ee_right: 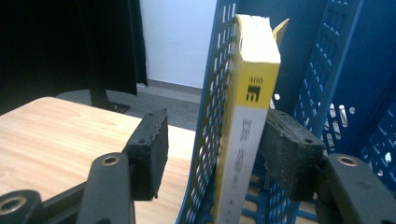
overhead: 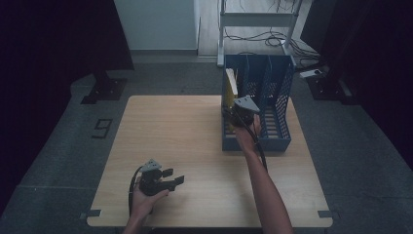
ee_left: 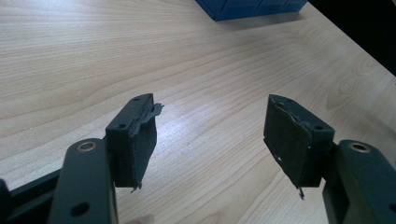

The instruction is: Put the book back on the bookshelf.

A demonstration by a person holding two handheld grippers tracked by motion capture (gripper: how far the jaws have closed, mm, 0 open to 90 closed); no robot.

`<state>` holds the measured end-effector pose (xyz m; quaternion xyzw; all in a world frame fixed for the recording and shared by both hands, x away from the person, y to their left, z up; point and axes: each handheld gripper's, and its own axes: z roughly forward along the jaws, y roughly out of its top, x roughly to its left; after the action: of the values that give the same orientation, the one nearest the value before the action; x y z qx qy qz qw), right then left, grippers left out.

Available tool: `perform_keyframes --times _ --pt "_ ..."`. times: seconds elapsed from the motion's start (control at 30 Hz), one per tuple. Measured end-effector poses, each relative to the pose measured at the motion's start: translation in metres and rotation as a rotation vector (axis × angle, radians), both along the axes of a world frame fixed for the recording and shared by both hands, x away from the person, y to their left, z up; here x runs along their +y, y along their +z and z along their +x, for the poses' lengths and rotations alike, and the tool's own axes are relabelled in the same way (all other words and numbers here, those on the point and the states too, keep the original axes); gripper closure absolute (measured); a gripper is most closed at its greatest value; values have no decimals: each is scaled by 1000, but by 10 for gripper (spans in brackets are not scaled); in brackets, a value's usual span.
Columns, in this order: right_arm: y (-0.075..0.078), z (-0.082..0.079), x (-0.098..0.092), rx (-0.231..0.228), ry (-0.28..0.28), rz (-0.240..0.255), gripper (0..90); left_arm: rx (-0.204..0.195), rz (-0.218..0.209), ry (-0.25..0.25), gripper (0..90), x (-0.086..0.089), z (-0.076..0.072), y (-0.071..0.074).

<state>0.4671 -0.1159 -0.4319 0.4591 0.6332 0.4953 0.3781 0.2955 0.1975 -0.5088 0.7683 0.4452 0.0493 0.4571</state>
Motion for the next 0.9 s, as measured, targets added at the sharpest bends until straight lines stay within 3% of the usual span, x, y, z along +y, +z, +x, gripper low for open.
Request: perform_keyframes --times 0.57,0.9 --pt "-1 -52 -16 -4 88 19 414 -1 15 3 345 -1 0 -1" --pt "-14 -85 -26 18 158 11 423 -6 25 8 346 -2 0 -3"
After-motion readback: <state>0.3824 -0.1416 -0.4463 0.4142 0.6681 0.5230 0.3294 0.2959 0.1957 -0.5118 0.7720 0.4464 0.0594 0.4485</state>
